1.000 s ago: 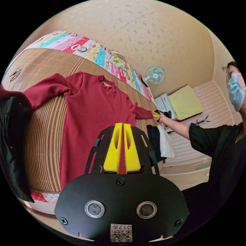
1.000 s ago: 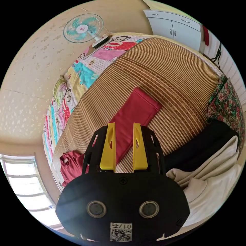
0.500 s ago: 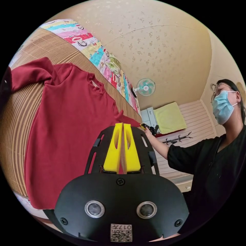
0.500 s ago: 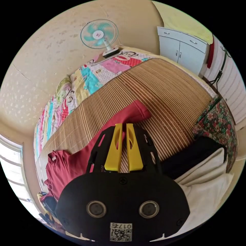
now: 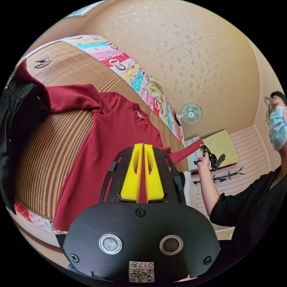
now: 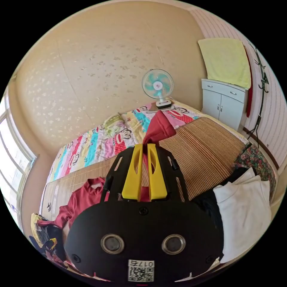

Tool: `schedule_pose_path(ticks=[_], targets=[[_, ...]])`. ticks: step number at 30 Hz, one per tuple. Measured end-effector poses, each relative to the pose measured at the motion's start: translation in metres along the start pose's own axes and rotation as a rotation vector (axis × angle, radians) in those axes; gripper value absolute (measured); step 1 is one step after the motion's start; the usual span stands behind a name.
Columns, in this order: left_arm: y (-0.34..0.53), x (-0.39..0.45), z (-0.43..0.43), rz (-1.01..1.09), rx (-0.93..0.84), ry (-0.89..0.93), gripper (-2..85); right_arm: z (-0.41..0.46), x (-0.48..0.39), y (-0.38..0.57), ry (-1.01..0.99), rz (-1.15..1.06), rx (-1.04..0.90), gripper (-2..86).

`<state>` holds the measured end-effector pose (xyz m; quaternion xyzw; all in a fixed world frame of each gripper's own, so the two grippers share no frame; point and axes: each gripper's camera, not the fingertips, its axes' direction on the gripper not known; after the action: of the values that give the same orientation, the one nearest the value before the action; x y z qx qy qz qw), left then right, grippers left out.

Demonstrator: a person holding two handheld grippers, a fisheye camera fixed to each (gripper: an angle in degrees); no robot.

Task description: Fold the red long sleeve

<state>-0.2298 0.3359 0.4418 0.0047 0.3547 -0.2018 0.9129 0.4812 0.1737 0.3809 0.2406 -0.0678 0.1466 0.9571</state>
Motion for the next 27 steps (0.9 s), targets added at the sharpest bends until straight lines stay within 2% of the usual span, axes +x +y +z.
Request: schedule_pose_path(ticks=[3,6,10,11,15,18,21,23,25,27], targets=[[0.002,-0.016,-0.011,-0.045,0.004,-0.022,-1.0,0.019,-0.111,0.039,-0.18,-0.091,-0.025,3.4],[0.0,-0.027,-0.021,-0.053,0.012,0.001,-0.9,0.07,-0.188,0.111,-0.35,-0.167,-0.197,3.6],[-0.009,-0.033,-0.03,-0.014,-0.002,-0.083,-0.5,0.169,-0.223,0.232,-0.495,-0.232,-0.796,4.7],[-0.014,-0.036,-0.031,0.005,-0.011,-0.07,-0.1,0.178,-0.217,0.248,-0.535,-0.242,-0.883,5.5],[-0.035,-0.05,-0.03,0.029,-0.045,-0.036,3.6,0.147,-0.171,0.223,-0.555,-0.229,-0.785,8.0],[-0.057,-0.053,-0.016,0.077,-0.081,-0.022,5.1,0.126,-0.122,0.171,-0.421,-0.192,-0.65,8.2],[-0.087,-0.045,0.017,0.147,-0.139,0.015,5.2,0.134,-0.071,0.116,-0.181,-0.122,-0.534,8.0],[-0.104,-0.034,0.044,0.198,-0.177,0.026,5.2,0.165,-0.034,0.086,-0.037,-0.052,-0.533,8.5],[-0.12,-0.021,0.077,0.241,-0.22,0.019,5.3,0.197,-0.009,0.077,-0.011,0.034,-0.594,9.3],[-0.136,-0.006,0.119,0.29,-0.254,0.002,5.5,0.232,0.009,0.077,-0.07,0.127,-0.71,10.5]])
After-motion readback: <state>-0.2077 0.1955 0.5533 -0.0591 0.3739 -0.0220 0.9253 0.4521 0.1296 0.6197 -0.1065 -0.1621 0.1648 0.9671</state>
